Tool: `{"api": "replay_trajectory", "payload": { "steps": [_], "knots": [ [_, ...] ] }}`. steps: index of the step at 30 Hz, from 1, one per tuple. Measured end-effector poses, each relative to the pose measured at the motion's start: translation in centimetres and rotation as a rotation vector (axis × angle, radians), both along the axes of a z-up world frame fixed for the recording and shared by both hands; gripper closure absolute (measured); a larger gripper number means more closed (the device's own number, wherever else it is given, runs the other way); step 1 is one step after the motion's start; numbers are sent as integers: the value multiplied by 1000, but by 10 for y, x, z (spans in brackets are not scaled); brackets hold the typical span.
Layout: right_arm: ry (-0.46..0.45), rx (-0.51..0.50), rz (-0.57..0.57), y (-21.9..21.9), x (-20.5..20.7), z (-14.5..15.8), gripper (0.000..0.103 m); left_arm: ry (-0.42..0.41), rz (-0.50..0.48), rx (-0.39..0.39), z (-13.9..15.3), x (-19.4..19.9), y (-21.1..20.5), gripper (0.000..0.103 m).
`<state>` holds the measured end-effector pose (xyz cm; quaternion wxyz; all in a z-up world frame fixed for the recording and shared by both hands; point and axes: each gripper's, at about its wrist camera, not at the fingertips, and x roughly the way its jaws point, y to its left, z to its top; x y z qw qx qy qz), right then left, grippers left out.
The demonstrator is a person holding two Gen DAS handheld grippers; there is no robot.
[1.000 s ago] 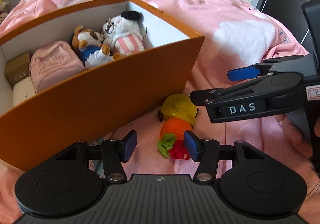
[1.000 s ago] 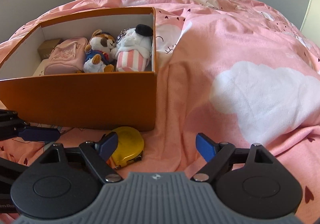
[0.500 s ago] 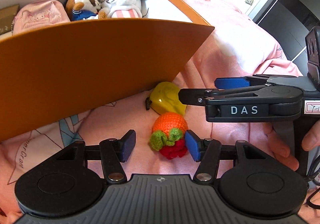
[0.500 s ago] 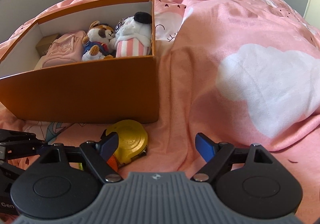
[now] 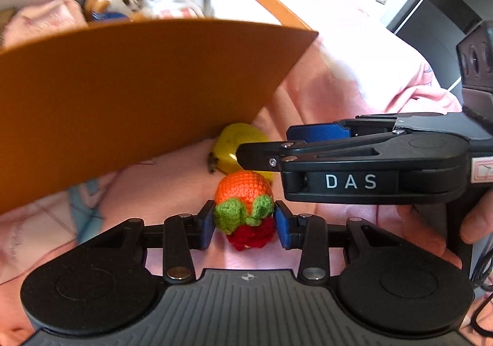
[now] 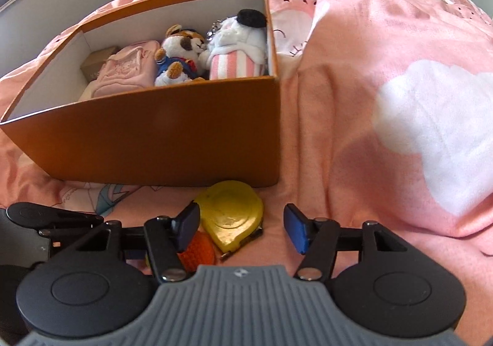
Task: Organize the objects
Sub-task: 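Grasp the orange crocheted fruit with the left tool while the right grasps the yellow tape measure, then carry the fruit and tape measure over the orange box with both tools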
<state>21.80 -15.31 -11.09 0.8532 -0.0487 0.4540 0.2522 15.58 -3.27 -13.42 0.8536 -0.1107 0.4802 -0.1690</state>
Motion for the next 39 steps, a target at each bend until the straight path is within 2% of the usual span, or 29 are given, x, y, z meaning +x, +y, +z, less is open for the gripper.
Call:
{"api": "replay_trajectory", "payload": {
  "steps": [6,11,18,20,25,32,39],
  "knots": [
    [32,17,29,7,5,-4,40,6,107,63,15,-14,25,58],
    [42,-1,48,19,10,-9,37,12,189,73,20,-13,43,58],
    [57,-31,58,28,15,-21,38,-9,197,69,24,-11,48,58],
    [46,-40,59,28,12,-20,41,-10,195,70,24,-11,48,58],
    [17,-47,54,25,6,-14,42,-35,179,53,31,-14,45,58],
    [-43,-45,90,16,-15,15,42,-94,160,-2,57,-26,44,58],
    [-189,-58,212,11,-44,65,42,-170,178,-55,90,-32,49,58]
  ]
}}
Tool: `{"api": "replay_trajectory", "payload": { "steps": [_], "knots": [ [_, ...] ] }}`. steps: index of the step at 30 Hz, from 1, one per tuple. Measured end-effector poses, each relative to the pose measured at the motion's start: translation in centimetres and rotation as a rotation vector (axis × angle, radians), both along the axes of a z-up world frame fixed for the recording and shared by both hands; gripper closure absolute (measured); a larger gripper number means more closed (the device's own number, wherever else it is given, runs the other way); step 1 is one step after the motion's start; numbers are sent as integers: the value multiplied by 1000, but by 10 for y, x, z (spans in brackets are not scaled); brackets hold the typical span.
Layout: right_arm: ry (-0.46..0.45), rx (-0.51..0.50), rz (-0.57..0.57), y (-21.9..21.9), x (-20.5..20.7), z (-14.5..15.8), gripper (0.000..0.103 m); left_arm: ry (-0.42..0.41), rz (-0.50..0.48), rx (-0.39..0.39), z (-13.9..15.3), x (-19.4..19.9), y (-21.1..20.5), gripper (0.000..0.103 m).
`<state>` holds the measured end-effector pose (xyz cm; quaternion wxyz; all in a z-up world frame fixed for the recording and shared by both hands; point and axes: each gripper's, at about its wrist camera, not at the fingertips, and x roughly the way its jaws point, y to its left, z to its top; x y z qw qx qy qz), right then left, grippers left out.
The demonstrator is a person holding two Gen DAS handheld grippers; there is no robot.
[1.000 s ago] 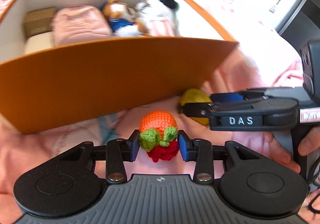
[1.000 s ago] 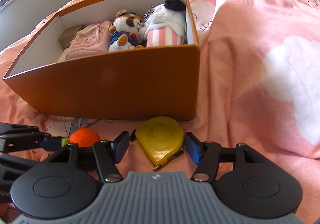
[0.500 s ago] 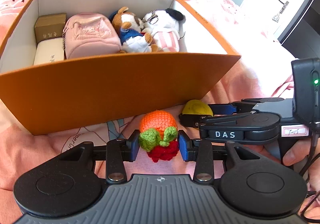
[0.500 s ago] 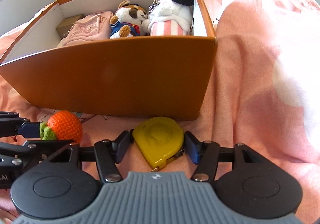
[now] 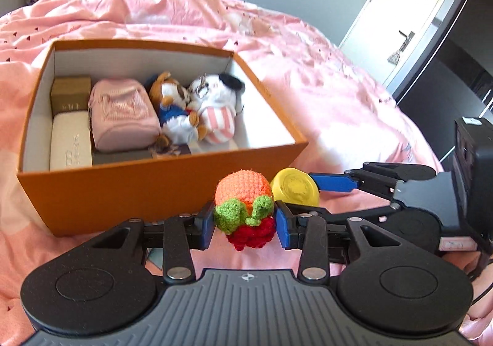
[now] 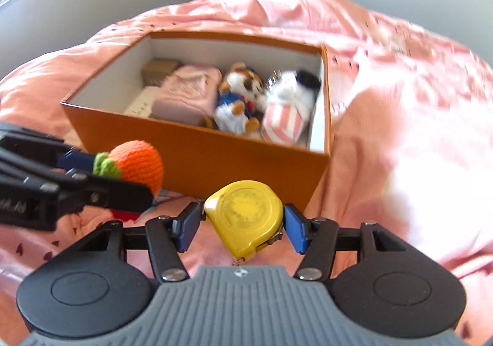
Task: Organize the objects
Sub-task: 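Carry the fruit and tape measure over the orange box with both tools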
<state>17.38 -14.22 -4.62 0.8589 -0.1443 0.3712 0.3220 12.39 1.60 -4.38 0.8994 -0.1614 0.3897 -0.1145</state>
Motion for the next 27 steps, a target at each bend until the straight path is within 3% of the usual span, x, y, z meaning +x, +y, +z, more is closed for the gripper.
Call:
{"api": "replay_trajectory", "payload": {
  "steps": [4,8,13,21,27],
  "knots": [
    [-68,9,76,1,-6,31,42,-26,16,-19,18,4,7,58],
    [-139,-1,131,5,-2,56,42,-36,35,21,31,14,8,58],
    [-165,-40,168,16,20,76,42,-15,51,54,38,34,9,58],
    [-80,-208,250,46,80,60,42,59,69,53,27,71,18,58],
    [-60,-406,354,74,105,33,42,121,72,20,8,92,22,58]
  ]
}}
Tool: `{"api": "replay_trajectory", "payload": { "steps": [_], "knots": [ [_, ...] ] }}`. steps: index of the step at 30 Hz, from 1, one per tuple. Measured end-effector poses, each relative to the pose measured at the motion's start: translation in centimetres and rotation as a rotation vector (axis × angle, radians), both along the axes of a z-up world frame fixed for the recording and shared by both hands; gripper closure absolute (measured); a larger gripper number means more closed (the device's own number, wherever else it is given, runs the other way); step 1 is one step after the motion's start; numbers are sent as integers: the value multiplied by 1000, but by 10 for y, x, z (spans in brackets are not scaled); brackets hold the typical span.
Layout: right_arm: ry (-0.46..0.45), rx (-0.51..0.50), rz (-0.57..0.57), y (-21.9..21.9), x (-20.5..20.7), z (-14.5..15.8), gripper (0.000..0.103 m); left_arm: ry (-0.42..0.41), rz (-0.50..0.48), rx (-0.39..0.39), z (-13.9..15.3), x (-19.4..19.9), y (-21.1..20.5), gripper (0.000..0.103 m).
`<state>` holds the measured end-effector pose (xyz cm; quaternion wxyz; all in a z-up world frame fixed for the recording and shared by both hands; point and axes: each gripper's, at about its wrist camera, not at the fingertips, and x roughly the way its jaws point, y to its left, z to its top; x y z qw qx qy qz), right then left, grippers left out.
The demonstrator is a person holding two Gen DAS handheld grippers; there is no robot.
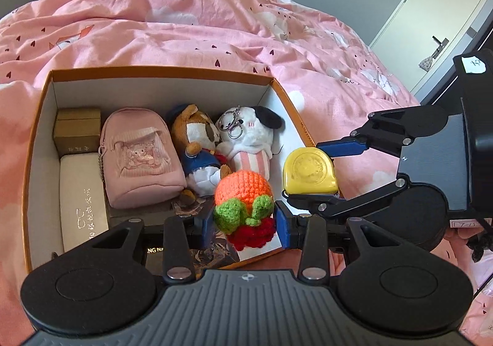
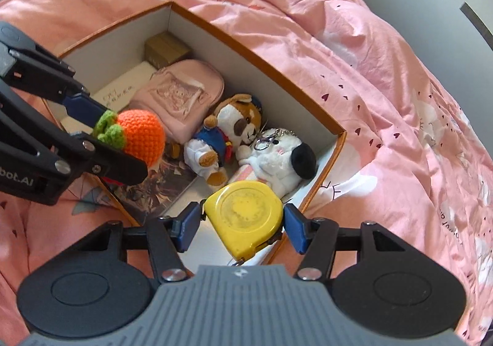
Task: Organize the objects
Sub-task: 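Carry the fruit and tape measure over the orange box with both tools, then lower the fruit and tape measure into the box and open both tools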
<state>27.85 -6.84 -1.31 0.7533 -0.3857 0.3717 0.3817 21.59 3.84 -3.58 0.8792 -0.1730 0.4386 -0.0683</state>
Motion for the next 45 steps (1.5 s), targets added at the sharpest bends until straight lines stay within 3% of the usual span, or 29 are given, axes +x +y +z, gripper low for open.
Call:
{"api": "replay_trajectory", "payload": {
  "steps": [6,13,17,27,32,45],
  "knots": [
    [36,-174,83,24,14,-26,42,49,-1,-5,-13,11,5,58],
    [160,-225,75,42,38,-33,42,90,-1,-11,-24,24,9,58],
    [99,-290,66,48,45,-40,42,107,1,-20,-28,29,11,58],
    [121,-375,121,54,44,-64,44,171,-25,-41,-42,37,7,58],
    [107,-372,129,49,39,-61,44,182,-34,-46,-43,38,6,58],
    [-53,-273,125,22,11,-11,25,247,-46,-91,-50,45,-4,58]
  ]
}}
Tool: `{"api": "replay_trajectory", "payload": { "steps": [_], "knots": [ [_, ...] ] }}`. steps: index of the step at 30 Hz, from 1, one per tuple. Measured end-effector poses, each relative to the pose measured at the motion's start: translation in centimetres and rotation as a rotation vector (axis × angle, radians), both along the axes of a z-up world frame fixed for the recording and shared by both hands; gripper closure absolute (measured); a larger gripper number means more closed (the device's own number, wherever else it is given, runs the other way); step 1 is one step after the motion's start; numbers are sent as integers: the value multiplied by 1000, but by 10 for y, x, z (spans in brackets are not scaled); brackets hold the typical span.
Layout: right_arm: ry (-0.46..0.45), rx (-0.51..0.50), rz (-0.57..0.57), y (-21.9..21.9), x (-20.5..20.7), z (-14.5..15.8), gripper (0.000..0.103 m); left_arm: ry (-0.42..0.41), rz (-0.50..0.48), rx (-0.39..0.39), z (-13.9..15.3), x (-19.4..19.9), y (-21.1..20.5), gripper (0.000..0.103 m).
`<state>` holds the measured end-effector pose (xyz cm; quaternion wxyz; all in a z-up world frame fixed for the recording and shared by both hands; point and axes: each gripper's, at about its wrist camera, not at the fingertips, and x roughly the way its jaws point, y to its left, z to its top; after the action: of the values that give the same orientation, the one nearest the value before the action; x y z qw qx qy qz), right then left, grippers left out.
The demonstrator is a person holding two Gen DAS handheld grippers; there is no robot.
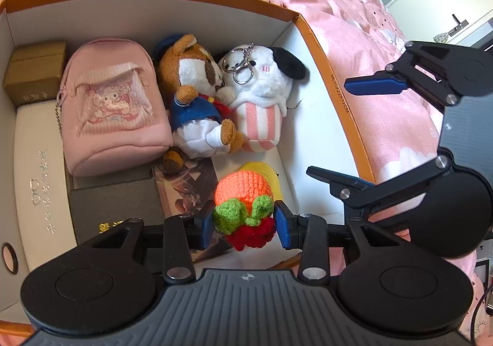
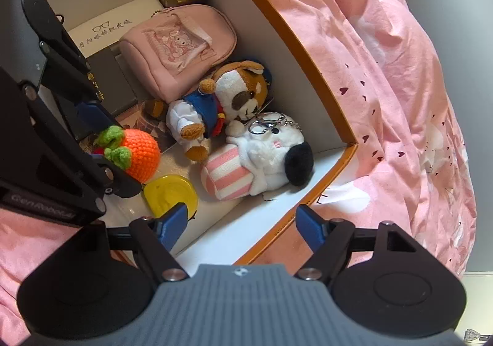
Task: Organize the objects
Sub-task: 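Lower the fruit and tape measure into the box and open both tools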
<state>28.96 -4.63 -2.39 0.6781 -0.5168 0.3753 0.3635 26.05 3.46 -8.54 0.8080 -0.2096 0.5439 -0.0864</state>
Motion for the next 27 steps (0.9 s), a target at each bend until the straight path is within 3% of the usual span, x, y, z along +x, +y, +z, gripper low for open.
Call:
{"api": "replay_trajectory", "payload": {
  "steps": [8,12,15,21,27],
  "knots": [
    [-25,11,-22,-10,-1,-5,23,22,5,44,1,2,-6,57],
    [-31,22,-30,-13,-5,-3,22,7,17,77,6,-2,-5,44],
    [-30,36,-36,-15,-7,-2,21,-8,24,101,11,-6,-8,39],
    [-37,53,-49,-21,-14,2,19,-98,45,153,29,-20,-12,24],
    [-63,80,-63,-28,-27,14,18,-196,36,183,50,-34,-19,16]
  ]
}}
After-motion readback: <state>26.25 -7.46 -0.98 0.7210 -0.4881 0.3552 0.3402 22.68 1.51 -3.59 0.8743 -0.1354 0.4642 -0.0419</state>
